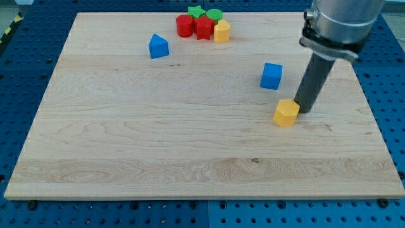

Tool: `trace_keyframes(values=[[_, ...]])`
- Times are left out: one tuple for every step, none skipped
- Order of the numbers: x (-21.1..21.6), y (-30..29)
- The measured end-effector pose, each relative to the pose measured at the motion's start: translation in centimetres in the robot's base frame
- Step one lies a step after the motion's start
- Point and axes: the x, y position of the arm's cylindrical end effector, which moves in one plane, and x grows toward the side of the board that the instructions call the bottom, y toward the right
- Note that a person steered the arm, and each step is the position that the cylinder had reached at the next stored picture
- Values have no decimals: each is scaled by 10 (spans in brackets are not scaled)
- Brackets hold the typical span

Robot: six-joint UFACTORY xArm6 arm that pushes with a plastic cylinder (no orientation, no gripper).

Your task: Move the blue cube closer to yellow hexagon

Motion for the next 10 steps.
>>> trace_keyframes(values=[[5, 45], [-40, 74], [-95, 72], [-108, 42], [-103, -3], [-103, -53], [-92, -82], [-90, -89], [-83, -89], [-79, -77]])
